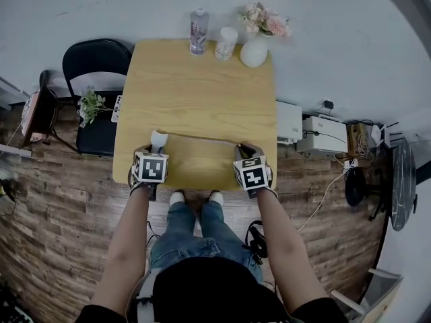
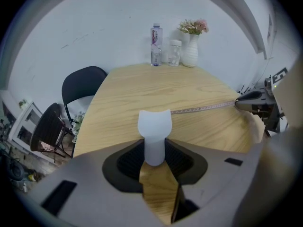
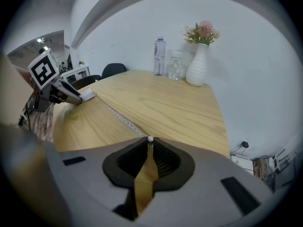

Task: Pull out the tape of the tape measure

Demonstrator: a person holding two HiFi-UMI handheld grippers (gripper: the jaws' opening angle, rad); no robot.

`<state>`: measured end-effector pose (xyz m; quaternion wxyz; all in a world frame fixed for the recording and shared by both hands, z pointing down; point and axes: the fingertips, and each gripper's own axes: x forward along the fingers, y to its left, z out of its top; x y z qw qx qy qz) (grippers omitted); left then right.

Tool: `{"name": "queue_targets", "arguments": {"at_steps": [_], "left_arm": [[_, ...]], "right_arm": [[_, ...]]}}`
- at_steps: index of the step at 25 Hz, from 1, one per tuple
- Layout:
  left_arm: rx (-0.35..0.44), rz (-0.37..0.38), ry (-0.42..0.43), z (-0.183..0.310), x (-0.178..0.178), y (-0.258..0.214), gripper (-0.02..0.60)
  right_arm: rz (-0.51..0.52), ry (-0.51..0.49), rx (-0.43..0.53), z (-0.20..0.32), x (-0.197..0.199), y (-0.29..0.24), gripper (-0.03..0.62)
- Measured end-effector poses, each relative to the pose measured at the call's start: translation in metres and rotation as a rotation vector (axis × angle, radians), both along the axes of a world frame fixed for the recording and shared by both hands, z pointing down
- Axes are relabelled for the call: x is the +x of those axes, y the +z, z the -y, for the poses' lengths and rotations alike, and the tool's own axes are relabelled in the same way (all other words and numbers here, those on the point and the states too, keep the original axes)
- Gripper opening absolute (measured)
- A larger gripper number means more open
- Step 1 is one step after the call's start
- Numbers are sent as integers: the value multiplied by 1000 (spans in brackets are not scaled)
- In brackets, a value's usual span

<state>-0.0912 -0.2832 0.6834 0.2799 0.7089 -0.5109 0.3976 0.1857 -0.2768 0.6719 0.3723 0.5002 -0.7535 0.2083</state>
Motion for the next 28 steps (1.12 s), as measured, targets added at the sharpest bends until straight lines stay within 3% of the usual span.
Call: {"name": "queue_targets", "arguments": {"at_steps": [3,5,7,12,28], "left_arm": [[5,-2,-3,0,0,1,138],[5,-13,-5,0,1,1,150],[9,-33,-5,0,1,0,230],[51,-57,-7,5,5,-11,300],[217,-113,-9,37,-6,-87,318]], "right_arm": [[0,3,-15,-3,1,3,48],[13,7,-17,-4,1,2,93],[22,6,-12,-3,0,-1,165],[34,17,4,1,1,-13,233],[53,67,144,16,5,-86,235]]}}
